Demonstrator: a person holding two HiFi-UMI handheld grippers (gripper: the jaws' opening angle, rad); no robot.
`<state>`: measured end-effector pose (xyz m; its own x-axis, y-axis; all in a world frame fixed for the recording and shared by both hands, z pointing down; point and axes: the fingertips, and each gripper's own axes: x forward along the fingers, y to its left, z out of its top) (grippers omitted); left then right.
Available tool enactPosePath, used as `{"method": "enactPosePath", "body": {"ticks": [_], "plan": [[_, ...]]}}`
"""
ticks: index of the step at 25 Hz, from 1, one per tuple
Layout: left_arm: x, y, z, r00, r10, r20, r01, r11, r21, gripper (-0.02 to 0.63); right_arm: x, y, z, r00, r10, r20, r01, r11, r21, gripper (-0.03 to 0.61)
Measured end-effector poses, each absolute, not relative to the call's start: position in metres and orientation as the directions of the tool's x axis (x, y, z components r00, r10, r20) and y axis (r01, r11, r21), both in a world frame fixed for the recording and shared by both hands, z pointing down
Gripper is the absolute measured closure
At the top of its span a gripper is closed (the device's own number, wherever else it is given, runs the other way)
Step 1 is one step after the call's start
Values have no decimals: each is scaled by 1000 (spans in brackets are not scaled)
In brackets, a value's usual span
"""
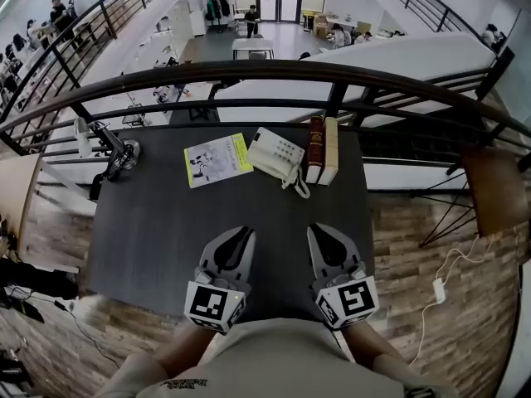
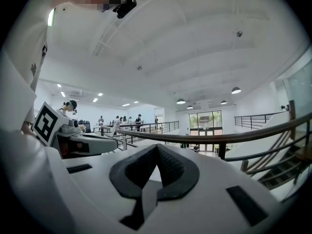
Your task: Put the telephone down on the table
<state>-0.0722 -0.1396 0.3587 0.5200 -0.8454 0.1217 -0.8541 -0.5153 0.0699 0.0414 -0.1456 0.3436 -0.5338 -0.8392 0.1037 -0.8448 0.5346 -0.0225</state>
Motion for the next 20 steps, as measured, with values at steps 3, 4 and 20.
{"method": "enactPosePath", "body": {"ticks": [3,4,20], "plan": [[-73,-133,367,519,-844,137,-855,-515,66,587,40,-139,364,-539,-828,153,-840,541,-35,577],[-73,-131,369,520,-842,139,-854,-517,66,592,37,-135,367,-553,-818,159,-831,555,-35,577],[-70,-131,374,521,-839,155,-852,-521,42,609,27,-128,371,-587,-791,172,-805,593,-18,577]]}}
